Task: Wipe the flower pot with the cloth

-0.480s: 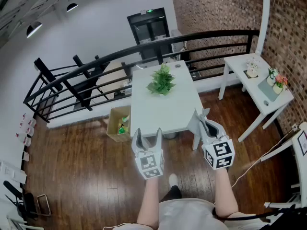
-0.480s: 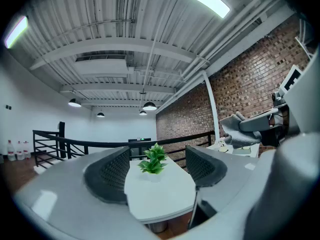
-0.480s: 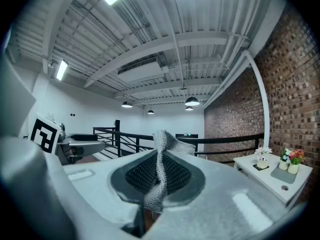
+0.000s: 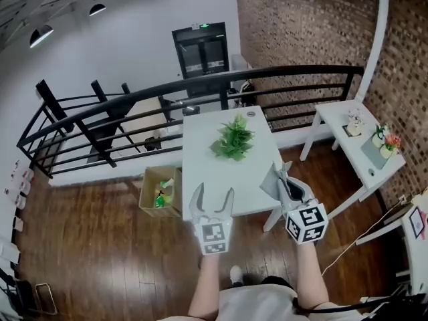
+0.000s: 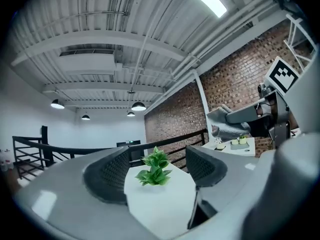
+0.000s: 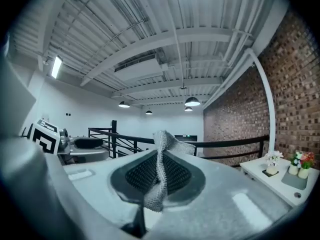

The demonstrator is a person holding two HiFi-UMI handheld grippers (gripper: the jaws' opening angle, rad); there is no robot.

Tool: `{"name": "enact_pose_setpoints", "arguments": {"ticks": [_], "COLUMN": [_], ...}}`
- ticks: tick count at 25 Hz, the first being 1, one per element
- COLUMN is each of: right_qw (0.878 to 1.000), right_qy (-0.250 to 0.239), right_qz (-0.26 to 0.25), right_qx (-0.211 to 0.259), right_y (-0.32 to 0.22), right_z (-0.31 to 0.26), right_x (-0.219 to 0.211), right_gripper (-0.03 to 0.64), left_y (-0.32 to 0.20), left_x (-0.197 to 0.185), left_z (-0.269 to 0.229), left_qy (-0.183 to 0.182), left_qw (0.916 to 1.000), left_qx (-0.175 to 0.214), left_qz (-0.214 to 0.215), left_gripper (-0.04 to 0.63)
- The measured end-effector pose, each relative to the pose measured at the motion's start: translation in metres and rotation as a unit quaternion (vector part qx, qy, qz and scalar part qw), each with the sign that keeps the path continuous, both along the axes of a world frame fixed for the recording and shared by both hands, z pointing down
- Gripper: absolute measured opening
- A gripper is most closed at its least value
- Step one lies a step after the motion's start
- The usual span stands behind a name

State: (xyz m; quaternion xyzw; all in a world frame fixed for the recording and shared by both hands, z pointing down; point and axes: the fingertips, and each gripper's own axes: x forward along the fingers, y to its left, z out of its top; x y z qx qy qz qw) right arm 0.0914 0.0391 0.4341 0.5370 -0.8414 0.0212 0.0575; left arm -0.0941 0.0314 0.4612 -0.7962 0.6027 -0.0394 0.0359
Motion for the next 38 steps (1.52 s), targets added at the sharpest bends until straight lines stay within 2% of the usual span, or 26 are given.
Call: {"name": "enact_pose_setpoints", "arguments": {"ticks": [5, 9, 12, 16, 19, 23, 26, 28, 30, 32, 34, 35, 36, 38], "right_qw": [1.000, 1.000, 1.000, 0.999, 0.998, 0.996, 0.994, 0.994, 0.993, 0.993, 0.994, 0.995, 0.995, 0.996], "right_qy": [0.010, 0.003, -0.005, -0.028, -0.044, -0.067, -0.079, -0.077, -0.076, -0.072, -0.067, -0.063, -0.059, -0.049], "right_qz": [-0.005, -0.004, -0.001, -0.013, -0.029, -0.054, -0.072, -0.081, -0.086, -0.090, -0.086, -0.080, -0.073, -0.063], "right_qx": [-0.023, -0.022, -0.028, -0.030, -0.025, 0.015, 0.031, 0.017, -0.004, -0.014, -0.016, -0.019, -0.022, -0.030], "right_y": [-0.025, -0.055, -0.081, -0.145, -0.191, -0.232, -0.258, -0.274, -0.282, -0.285, -0.291, -0.294, -0.296, -0.294], "right_z": [0.018, 0.018, 0.023, 0.022, 0.018, 0.007, 0.013, 0.030, 0.045, 0.051, 0.052, 0.052, 0.054, 0.058], "right_x": [-0.010, -0.006, 0.007, 0.024, 0.036, 0.049, 0.059, 0.061, 0.055, 0.044, 0.039, 0.038, 0.038, 0.039], "right_gripper": [0.014, 0.014, 0.014, 0.014, 0.014, 0.014, 0.014, 0.014, 0.014, 0.014, 0.014, 0.014, 0.014, 0.014], "left_y": [-0.032, -0.061, -0.086, -0.144, -0.175, -0.202, -0.220, -0.225, -0.223, -0.227, -0.241, -0.250, -0.259, -0.274], "left_x": [-0.003, -0.003, 0.004, 0.003, -0.007, -0.011, 0.010, 0.028, 0.037, 0.039, 0.042, 0.045, 0.047, 0.048], "left_z": [0.022, 0.028, 0.031, 0.040, 0.078, 0.128, 0.155, 0.183, 0.218, 0.245, 0.264, 0.274, 0.285, 0.307], "left_qy": [0.021, 0.040, 0.038, 0.060, 0.051, 0.063, 0.056, 0.030, -0.010, -0.022, -0.005, 0.004, 0.012, 0.016], "left_qw": [0.9993, 0.9982, 0.9981, 0.9959, 0.9926, 0.9843, 0.9784, 0.9717, 0.9602, 0.9500, 0.9442, 0.9419, 0.9399, 0.9375], "left_qx": [-0.028, -0.042, -0.047, -0.067, -0.110, -0.162, -0.198, -0.234, -0.277, -0.306, -0.323, -0.329, -0.334, -0.341], "left_qz": [0.013, 0.015, 0.012, 0.000, -0.013, -0.032, -0.018, 0.009, 0.039, 0.055, 0.063, 0.065, 0.067, 0.069], "left_gripper": [0.365, 0.371, 0.371, 0.377, 0.411, 0.414, 0.431, 0.443, 0.445, 0.453, 0.494, 0.544, 0.625, 0.630]}}
